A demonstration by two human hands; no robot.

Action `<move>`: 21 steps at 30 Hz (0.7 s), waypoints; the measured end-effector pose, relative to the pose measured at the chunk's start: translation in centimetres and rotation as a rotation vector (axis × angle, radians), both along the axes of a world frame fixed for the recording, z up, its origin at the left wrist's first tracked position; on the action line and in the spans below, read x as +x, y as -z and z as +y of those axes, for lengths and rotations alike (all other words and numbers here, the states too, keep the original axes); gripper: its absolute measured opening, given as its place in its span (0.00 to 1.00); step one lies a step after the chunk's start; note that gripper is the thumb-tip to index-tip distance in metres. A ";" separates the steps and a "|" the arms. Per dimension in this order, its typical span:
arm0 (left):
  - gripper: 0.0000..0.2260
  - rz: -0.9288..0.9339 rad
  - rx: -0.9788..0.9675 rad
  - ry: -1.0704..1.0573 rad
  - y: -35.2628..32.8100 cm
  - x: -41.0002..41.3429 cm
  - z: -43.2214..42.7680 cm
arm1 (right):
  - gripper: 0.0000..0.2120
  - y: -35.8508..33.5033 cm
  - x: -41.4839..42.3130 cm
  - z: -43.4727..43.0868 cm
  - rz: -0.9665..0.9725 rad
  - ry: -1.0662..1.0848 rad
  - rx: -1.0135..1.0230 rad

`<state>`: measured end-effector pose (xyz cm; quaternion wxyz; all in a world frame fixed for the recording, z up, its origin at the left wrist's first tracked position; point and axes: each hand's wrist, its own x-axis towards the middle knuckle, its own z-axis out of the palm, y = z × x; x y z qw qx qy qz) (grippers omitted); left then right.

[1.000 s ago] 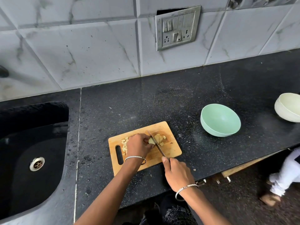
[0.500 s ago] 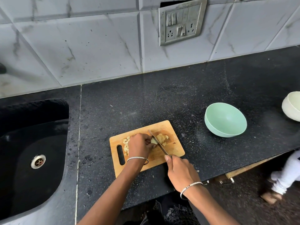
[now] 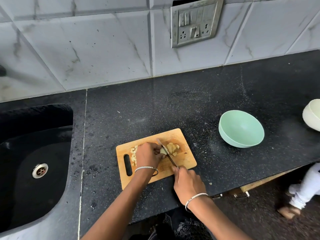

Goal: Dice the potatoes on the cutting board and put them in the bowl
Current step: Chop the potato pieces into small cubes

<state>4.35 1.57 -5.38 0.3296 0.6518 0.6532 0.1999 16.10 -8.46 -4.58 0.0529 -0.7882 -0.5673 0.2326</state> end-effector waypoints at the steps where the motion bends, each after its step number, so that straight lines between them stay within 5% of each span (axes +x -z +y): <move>1: 0.13 -0.002 -0.001 -0.002 0.0 0.0 0.0 | 0.21 0.1 -0.2 -0.1 -0.039 -0.020 0.010; 9: 0.14 -0.035 0.016 -0.024 -0.1 0.0 -0.4 | 0.23 -0.1 1.9 -0.4 0.201 0.057 -0.073; 16: 0.18 -0.069 -0.030 -0.054 0.1 -0.2 -0.4 | 0.24 -0.5 1.0 -1.0 0.143 0.029 0.000; 21: 0.12 -0.029 -0.026 -0.078 0.0 -0.2 -0.4 | 0.23 -0.3 0.6 -1.1 0.132 0.000 0.013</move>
